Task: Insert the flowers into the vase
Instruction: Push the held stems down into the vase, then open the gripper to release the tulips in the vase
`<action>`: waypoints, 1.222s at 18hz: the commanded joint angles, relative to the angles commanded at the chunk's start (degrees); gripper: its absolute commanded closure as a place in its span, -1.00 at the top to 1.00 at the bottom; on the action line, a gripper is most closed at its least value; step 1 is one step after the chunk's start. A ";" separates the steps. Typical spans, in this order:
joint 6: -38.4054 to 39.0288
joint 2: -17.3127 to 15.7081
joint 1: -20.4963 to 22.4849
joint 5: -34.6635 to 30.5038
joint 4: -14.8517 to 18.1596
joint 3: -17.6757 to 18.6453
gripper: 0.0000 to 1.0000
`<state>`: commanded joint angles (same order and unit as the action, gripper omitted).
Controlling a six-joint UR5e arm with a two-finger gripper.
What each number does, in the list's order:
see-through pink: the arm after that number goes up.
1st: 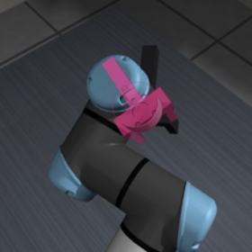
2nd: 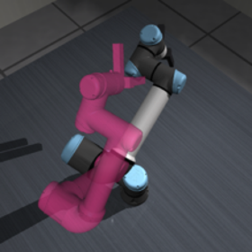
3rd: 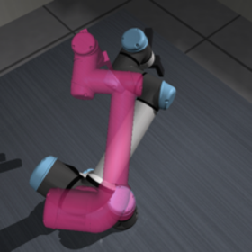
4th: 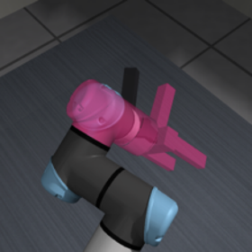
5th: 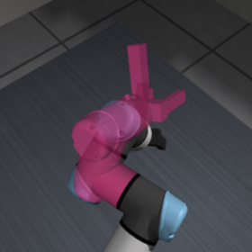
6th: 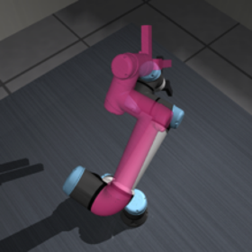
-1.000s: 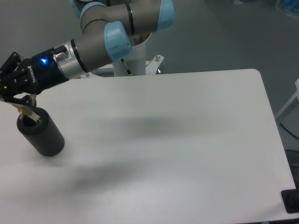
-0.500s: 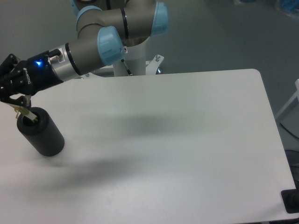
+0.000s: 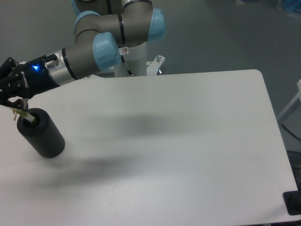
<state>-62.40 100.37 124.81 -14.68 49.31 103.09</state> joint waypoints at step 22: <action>-16.97 3.87 -0.18 -1.32 -1.14 8.35 -0.29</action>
<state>-79.36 104.24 124.63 -16.00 48.16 111.45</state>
